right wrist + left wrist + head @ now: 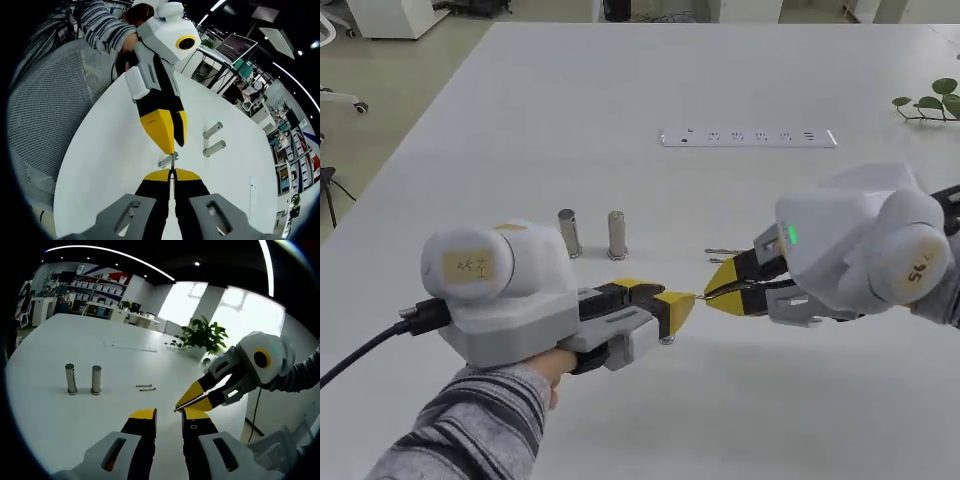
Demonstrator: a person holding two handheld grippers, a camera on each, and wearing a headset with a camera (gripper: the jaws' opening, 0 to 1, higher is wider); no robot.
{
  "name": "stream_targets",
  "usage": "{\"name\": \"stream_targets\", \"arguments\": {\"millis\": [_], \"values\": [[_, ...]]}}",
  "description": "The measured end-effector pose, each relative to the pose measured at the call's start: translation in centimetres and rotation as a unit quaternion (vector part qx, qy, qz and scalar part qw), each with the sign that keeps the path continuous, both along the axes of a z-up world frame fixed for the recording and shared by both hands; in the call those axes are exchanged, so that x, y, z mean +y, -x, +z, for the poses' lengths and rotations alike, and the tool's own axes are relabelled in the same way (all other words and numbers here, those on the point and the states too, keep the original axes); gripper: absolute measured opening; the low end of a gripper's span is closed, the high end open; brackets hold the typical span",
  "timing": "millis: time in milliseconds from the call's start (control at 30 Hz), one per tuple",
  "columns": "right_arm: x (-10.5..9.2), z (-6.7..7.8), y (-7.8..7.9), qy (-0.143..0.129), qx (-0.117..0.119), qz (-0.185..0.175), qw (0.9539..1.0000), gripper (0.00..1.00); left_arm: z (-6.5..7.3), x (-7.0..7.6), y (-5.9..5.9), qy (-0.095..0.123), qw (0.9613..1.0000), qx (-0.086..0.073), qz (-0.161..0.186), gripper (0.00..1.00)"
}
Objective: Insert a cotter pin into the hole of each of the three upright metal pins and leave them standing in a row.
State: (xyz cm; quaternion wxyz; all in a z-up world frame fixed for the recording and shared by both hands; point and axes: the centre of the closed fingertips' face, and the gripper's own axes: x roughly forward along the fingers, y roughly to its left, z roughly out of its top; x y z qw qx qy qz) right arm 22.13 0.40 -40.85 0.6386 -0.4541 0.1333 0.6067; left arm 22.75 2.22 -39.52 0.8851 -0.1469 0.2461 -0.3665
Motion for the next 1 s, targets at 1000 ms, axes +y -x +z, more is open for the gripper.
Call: {"name": "stream_targets", "arguments": {"millis": [1000], "values": [[0.1,0.7,1.2,-0.005,0.014,0.008,0.9999,0.00,0.4,-1.8,1.7,-0.067,0.9891,-0.087,-0.098,0.00]]}}
